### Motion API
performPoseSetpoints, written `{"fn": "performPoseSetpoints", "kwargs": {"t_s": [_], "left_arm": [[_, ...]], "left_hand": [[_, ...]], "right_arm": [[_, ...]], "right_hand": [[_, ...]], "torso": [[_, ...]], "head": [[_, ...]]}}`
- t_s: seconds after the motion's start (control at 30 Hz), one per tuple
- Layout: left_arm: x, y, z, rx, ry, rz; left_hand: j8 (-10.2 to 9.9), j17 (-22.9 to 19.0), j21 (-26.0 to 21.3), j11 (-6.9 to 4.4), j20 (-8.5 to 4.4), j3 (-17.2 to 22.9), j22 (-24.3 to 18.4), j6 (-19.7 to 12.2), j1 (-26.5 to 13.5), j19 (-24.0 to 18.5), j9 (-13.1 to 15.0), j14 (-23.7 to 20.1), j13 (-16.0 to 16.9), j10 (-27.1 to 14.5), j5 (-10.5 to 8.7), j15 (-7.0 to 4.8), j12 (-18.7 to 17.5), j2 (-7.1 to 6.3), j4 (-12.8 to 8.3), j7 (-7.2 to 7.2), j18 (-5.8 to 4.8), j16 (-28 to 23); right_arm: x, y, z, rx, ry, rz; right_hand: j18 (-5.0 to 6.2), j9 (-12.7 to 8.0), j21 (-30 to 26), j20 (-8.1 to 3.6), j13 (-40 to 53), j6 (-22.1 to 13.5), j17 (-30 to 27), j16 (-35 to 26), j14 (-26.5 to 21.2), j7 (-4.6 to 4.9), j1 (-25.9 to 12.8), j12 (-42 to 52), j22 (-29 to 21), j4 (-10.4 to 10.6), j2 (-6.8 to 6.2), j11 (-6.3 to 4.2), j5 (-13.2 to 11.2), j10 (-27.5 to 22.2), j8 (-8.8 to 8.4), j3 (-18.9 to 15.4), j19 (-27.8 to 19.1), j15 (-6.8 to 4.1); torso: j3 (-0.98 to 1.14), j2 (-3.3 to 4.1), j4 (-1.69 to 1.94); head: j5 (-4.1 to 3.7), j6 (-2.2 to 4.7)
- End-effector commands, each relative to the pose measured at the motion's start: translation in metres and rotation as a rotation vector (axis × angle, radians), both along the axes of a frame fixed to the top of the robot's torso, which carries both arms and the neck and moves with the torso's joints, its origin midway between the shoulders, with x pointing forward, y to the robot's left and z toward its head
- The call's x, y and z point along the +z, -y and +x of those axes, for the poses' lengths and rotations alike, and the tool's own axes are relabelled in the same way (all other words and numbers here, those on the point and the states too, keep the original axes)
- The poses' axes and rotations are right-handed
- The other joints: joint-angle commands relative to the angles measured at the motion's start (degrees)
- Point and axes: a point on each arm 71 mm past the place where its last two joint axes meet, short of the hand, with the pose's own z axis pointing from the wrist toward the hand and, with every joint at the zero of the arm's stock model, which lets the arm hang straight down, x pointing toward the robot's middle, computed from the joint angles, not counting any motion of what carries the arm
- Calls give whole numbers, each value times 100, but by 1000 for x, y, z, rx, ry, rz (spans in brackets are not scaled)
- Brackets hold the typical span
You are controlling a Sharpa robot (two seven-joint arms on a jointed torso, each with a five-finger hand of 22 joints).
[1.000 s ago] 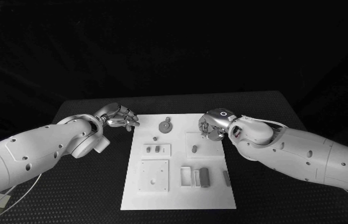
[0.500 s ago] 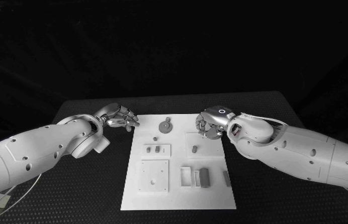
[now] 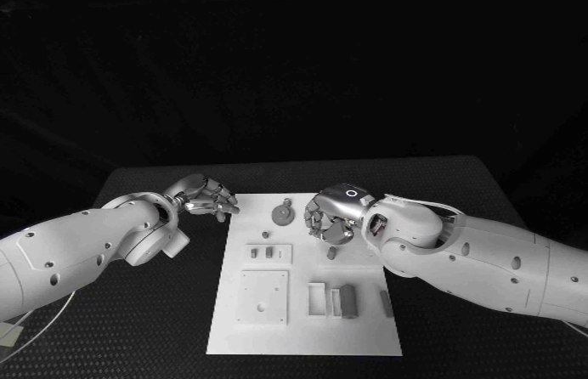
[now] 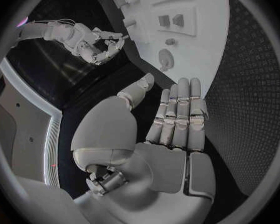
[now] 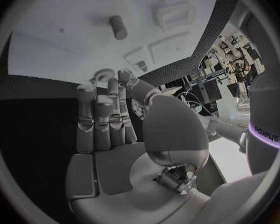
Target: Assemble the parts on the task board
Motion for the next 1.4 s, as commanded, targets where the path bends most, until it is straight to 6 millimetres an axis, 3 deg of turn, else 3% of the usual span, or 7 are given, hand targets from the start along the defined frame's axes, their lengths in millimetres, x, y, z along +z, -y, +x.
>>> {"fn": "performPoseSetpoints", "kwargs": {"t_s": [0.03, 0.33, 0.5, 0.7, 0.83, 1.1, 1.4], "left_arm": [[1, 1, 1, -7, 4, 0], [1, 2, 2, -6, 5, -1], [3, 3, 3, -6, 9, -1], [4, 4, 3, -6, 12, -1], [5, 5, 4, -7, 13, -1], [5, 5, 4, -5, 13, 0], [5, 9, 4, -12, 13, -3]], "left_hand": [[-2, 11, 10, -15, -6, -14, -5, -39, -32, 49, -8, 59, -8, -33, 14, 1, -17, 23, 31, -8, 111, -20], [-1, 19, 9, -15, -7, -15, -6, -39, -29, 49, -8, 60, -10, -34, 14, 0, -16, 21, 31, -8, 111, -24], [0, 22, 9, -15, -7, -15, -7, -39, -28, 49, -8, 61, -11, -34, 14, 0, -16, 19, 30, -8, 111, -26], [0, 26, 8, -15, -7, -16, -8, -38, -25, 49, -8, 61, -12, -34, 14, 0, -15, 17, 29, -8, 110, -30], [1, 30, 8, -14, -7, -16, -9, -38, -24, 48, -8, 62, -13, -35, 14, 0, -15, 16, 29, -8, 110, -32], [1, 38, 6, -14, -6, -19, -10, -39, -26, 47, -9, 63, -15, -36, 14, 1, -14, 12, 32, -7, 108, -38], [-1, 48, 5, -13, -7, -21, -13, -45, -23, 46, -10, 64, -18, -39, 14, 1, -13, 2, 30, -6, 108, -45]], "right_arm": [[0, -17, -8, 45, -49, -2], [3, -50, -13, 104, -70, -2], [-7, -62, -16, 117, -93, -27], [-20, -74, -23, 144, -120, -59], [-26, -80, -26, 154, -134, -83], [-29, -90, -31, 181, -147, -96], [-34, -91, -34, 188, -153, -108]], "right_hand": [[513, 13, 21, -18, 4, 39, 10, -3, -15, 3, 20, -2, 114, 12, 47, -4, 13, 27, 9, 35, -7, -19], [513, 20, 16, -19, 1, 27, 12, -11, -23, 9, 6, -13, 112, 10, 63, 1, 13, 18, 1, 36, -17, -15], [513, 26, 12, -17, 0, 17, 15, -15, -28, 14, -10, -20, 112, 11, 75, 5, 12, 13, -5, 34, -24, -11], [513, 30, 11, -17, -2, 9, 18, -17, -32, 17, -19, -28, 113, 10, 87, 8, 13, 7, -10, 34, -29, -8], [513, 34, 11, -16, -2, 4, 20, -18, -35, 19, -27, -32, 114, 9, 92, 10, 12, 4, -13, 32, -33, -6], [513, 39, 12, -15, -3, 0, 24, -18, -40, 21, -34, -36, 116, 7, 99, 12, 12, 1, -15, 30, -38, -4], [513, 44, 11, -12, -4, -6, 29, -19, -48, 23, -44, -42, 118, 5, 103, 15, 12, -2, -19, 26, -49, -1]], "torso": [[1, 1, 10], [-1, 0, -4], [-7, 3, 3], [10, 9, 0], [1, 3, 7], [9, -8, -26], [4, -7, -22]], "head": [[44, 1], [162, -47], [230, -68], [294, -99], [324, -121], [307, -112], [245, -91]]}}
